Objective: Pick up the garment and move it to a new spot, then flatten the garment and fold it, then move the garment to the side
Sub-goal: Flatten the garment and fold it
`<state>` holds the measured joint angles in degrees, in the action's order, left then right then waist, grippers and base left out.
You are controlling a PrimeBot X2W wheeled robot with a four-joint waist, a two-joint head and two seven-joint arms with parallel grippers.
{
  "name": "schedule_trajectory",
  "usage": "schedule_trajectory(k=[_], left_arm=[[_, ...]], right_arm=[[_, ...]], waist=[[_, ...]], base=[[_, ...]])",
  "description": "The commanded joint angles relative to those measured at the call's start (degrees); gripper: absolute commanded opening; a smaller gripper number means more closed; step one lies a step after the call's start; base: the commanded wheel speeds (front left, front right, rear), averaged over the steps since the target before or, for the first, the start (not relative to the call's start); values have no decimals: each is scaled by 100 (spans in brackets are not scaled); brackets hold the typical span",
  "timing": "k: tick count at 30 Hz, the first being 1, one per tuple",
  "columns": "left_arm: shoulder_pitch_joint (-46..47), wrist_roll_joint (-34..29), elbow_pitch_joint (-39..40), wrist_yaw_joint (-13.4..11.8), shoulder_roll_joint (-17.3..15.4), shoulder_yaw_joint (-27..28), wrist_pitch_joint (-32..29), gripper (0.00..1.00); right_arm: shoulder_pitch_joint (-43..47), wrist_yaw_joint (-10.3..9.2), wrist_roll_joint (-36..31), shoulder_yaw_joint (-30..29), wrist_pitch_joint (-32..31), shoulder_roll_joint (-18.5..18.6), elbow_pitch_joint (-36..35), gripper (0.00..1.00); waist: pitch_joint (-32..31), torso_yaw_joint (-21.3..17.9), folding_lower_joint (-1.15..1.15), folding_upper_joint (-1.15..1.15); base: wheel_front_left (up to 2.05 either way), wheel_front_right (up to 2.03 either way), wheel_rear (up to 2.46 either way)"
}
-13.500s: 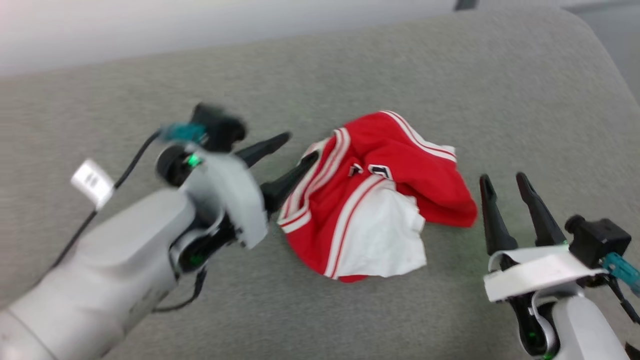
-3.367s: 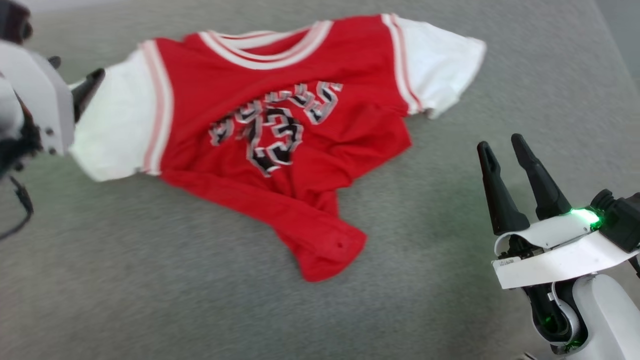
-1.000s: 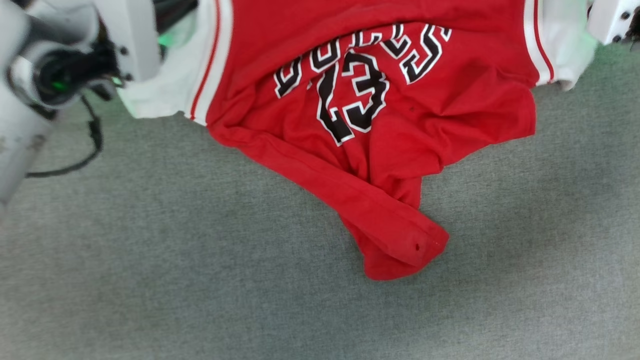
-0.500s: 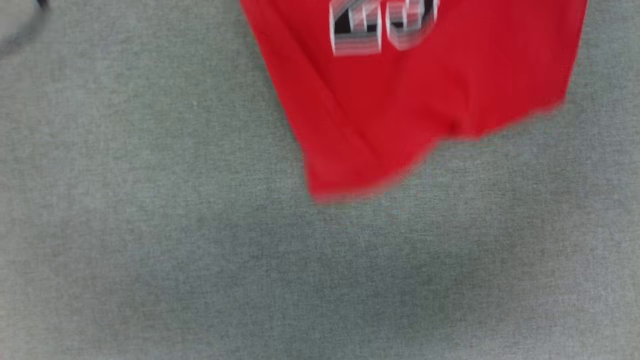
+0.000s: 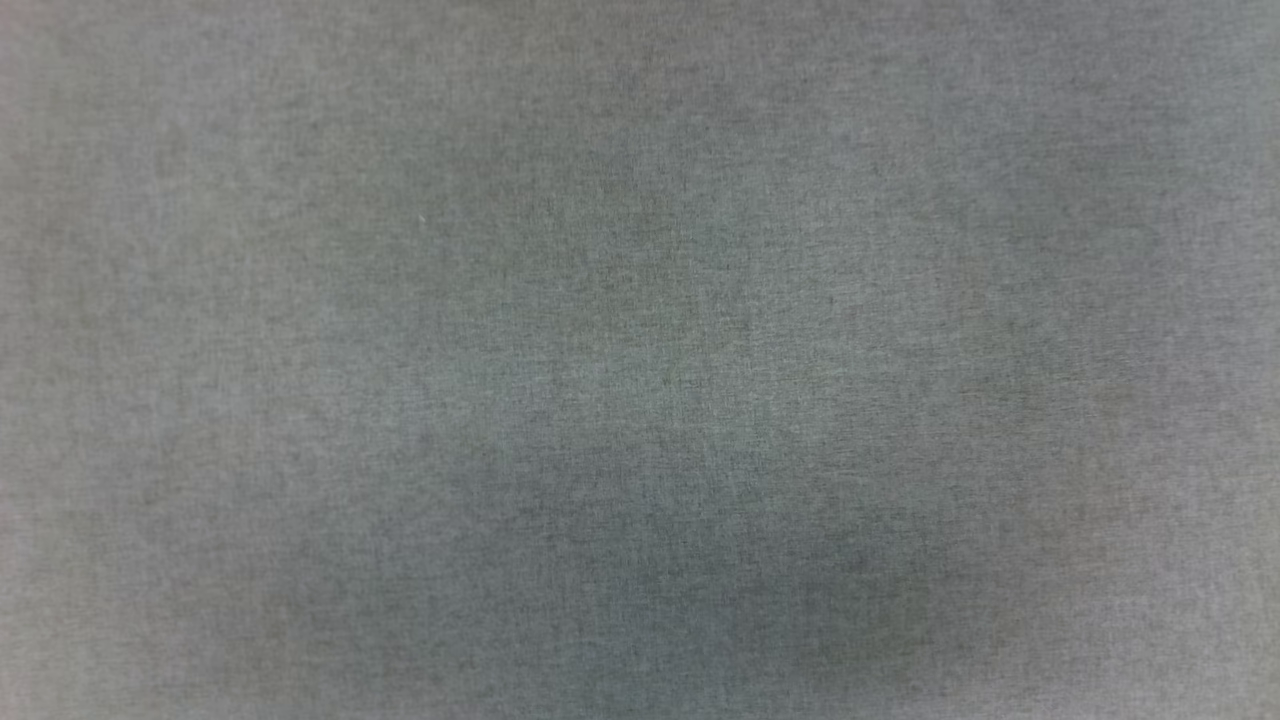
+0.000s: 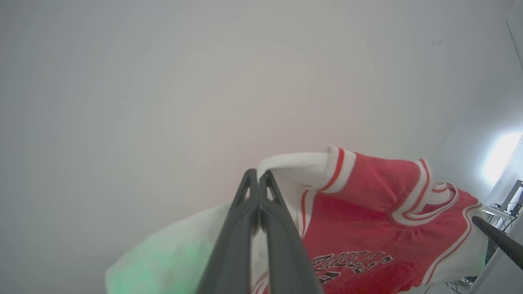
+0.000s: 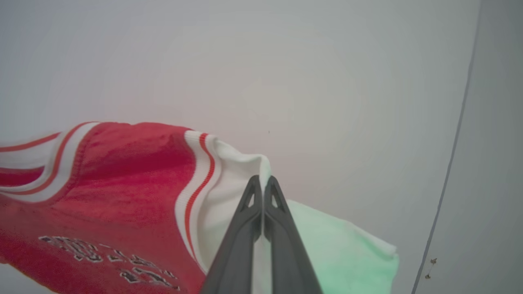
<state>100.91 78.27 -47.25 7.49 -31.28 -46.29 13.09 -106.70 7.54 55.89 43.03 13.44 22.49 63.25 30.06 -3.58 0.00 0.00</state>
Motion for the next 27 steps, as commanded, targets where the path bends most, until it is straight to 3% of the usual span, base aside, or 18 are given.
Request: schedule_trajectory(k=[1,5,6,9,16,21,27], left_arm=[[-436,217,255,-2,-211,-4,-38,0],[-1640,767,1357,-2,-789,-73,-186,0],[-1640,767,1357,-2,-789,-73,-186,0],[-2571,1126,2338,-2,-1319,-118,-265,0],[-4488,1410,4169,-2,-2207,-347,-87,0],[-5646,1388,5155,-2,-2511,-644,39,0],[-6569,1270,5525,-1,-2813,-1101,30,0]], right_arm=[[348,-10,8,173,-126,63,-96,0],[1184,-10,263,529,-335,345,-722,0],[1184,-10,263,529,-335,345,-722,0],[1862,-10,396,833,-393,684,-1339,0],[3605,-10,1037,1184,-616,1656,-2869,0],[4800,-10,1248,1309,-735,2392,-3878,0],[6238,-10,1616,1304,-1015,3169,-4884,0]], waist=[[-91,-19,0,0],[-226,-31,0,0],[-226,-31,0,0],[-315,-32,0,0],[-651,22,0,0],[-962,106,0,0],[-1261,182,0,0]], base=[[0,0,0],[0,0,0],[0,0,0],[0,0,0],[0,0,0],[0,0,0],[0,0,0]])
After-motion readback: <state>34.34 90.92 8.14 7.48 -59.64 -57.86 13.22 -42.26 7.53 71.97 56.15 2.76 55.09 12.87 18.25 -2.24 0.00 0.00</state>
